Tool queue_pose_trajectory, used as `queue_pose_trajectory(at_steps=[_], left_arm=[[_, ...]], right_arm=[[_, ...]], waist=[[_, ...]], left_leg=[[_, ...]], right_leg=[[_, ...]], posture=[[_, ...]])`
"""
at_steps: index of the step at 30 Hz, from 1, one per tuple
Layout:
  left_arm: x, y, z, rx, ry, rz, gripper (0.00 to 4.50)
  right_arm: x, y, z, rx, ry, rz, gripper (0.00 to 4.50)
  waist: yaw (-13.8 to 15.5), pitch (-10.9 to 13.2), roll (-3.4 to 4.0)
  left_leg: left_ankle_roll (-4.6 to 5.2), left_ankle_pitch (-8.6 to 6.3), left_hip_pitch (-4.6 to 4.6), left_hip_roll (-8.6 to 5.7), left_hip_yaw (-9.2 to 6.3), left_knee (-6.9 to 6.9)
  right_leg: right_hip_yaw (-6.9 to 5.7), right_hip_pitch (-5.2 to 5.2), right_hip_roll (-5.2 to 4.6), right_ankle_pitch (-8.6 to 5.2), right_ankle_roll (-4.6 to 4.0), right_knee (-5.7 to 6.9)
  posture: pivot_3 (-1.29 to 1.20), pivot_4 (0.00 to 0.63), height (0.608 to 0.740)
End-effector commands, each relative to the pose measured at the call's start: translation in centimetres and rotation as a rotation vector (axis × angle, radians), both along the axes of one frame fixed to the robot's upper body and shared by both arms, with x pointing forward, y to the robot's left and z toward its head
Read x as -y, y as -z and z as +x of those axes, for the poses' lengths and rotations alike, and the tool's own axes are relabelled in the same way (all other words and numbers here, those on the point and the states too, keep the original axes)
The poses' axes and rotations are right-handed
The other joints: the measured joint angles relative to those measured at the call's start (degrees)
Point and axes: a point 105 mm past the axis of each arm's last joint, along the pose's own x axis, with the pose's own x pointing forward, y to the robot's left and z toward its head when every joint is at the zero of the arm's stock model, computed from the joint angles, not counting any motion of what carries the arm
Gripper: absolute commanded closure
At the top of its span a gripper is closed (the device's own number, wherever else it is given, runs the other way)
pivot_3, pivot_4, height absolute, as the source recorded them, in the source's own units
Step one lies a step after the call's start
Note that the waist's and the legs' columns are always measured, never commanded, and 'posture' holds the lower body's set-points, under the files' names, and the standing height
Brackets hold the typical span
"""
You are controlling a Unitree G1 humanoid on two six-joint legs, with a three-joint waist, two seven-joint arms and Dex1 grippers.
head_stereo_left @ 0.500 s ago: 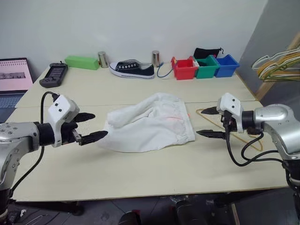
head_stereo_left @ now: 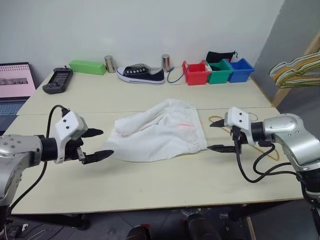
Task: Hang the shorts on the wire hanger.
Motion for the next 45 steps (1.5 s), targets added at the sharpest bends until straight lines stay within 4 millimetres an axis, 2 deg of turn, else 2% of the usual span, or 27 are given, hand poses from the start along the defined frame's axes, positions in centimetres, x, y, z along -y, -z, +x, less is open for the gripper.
queue_pose_trajectory(at_steps=[1, 7, 11, 17, 19, 20, 22, 30, 36, 37, 39, 45], left_arm=[[-0.1, 1.5, 0.6, 0.042, 0.064, 0.119, 0.0], [0.4, 5.2, 3.0, 0.095, 0.137, 0.205, 0.0], [0.5, 6.9, 4.5, 0.123, 0.152, 0.25, 0.0], [0.0, 9.3, 4.4, 0.043, 0.21, 0.309, 0.0], [-0.2, 9.4, 4.8, 0.048, 0.195, 0.307, 0.0], [-0.3, 9.3, 5.0, 0.051, 0.187, 0.299, 0.37], [-0.4, 9.3, 5.2, 0.055, 0.193, 0.306, 0.66], [-0.7, 8.6, 5.4, 0.073, 0.187, 0.308, 2.23], [-0.4, 8.2, 5.4, 0.079, 0.186, 0.292, 3.71], [-0.4, 8.2, 5.5, 0.08, 0.185, 0.293, 3.98], [-0.5, 8.2, 5.5, 0.08, 0.184, 0.294, 4.46], [-0.8, 8.2, 5.5, 0.085, 0.171, 0.305, 4.46]], right_arm=[[-0.8, 1.2, 0.7, 0.067, -0.056, -0.056, 0.02], [-1.9, 3.5, 2.7, 0.109, -0.099, -0.13, 0.02], [-2.1, 4.8, 3.6, 0.116, -0.118, -0.179, 0.02], [-2.6, 5.9, 4.6, 0.114, -0.126, -0.195, 0.02], [-2.6, 6.0, 4.9, 0.115, -0.122, -0.19, 0.39], [-2.6, 5.9, 5.0, 0.117, -0.119, -0.186, 0.59], [-2.8, 5.8, 5.2, 0.122, -0.113, -0.173, 1.06], [-2.8, 5.5, 5.6, 0.139, -0.108, -0.158, 2.76], [-3.2, 5.5, 5.9, 0.158, -0.096, -0.143, 4.36], [-3.3, 5.5, 6.0, 0.159, -0.096, -0.143, 4.5], [-3.3, 5.5, 6.0, 0.159, -0.098, -0.145, 4.5], [-3.2, 5.6, 5.8, 0.161, -0.114, -0.162, 4.5]], waist=[[0.02, -0.03, -0.03], [-0.03, -0.05, -0.01], [-0.16, -0.12, -0.08], [-1.12, -0.41, 0.12], [-1.3, -0.56, 0.11], [-1.42, -0.56, 0.11], [-1.64, -0.57, 0.11], [-3.38, -1.02, 0.13], [-4.26, -1.11, 0.12], [-4.3, -1.11, 0.12], [-4.39, -1.11, 0.12], [-4.38, -1.11, 0.13]], left_leg=[[0.0, 0.0, 0.01, 0.0, 0.0, 0.0], [0.03, 0.04, 0.04, -0.02, 0.01, 0.1], [0.05, 0.06, 0.05, -0.04, -0.03, 0.18], [0.04, 0.07, 0.12, -0.09, -0.1, 0.18], [0.04, 0.07, 0.34, -0.12, -0.13, 0.19], [0.04, 0.07, 0.49, -0.12, -0.13, 0.19], [0.04, 0.07, 1.05, -0.12, -0.12, 0.18], [0.11, 0.28, 1.16, -0.12, -0.21, 0.19], [0.16, 0.38, 1.12, -0.13, -0.26, 0.19], [0.16, 0.38, 1.12, -0.13, -0.27, 0.19], [0.16, 0.38, 1.1, -0.13, -0.27, 0.19], [0.16, 0.38, 1.08, -0.14, -0.27, 0.19]], right_leg=[[0.0, 0.0, 0.0, 0.01, -0.01, -0.01], [0.01, 0.05, 0.01, 0.12, 0.06, 0.06], [0.01, 0.11, 0.01, 0.19, 0.05, 0.12], [0.02, 0.22, -0.01, 0.23, -0.02, 0.23], [0.02, 0.37, -0.01, 0.22, -0.01, 0.41], [0.02, 0.47, -0.01, 0.19, 0.03, 0.48], [0.02, 0.96, 0.0, -0.02, 0.13, 0.57], [0.01, 0.93, 0.01, 0.17, 0.19, 0.9], [0.01, 0.91, 0.01, 0.2, 0.22, 0.9], [0.01, 0.9, 0.01, 0.2, 0.22, 0.9], [0.02, 0.88, 0.01, 0.19, 0.22, 0.9], [0.02, 0.88, 0.01, 0.19, 0.22, 0.89]], posture=[[-0.18, 0.046, 0.74], [-0.19, 0.036, 0.74], [-0.2, 0.033, 0.74], [-0.2, 0.022, 0.74], [-0.2, 0.018, 0.74], [-0.2, 0.018, 0.74], [-0.21, 0.012, 0.74], [-0.2, 0.009, 0.74], [-0.19, 0.008, 0.74], [-0.19, 0.008, 0.74], [-0.19, 0.007, 0.74], [-0.19, 0.009, 0.74]])
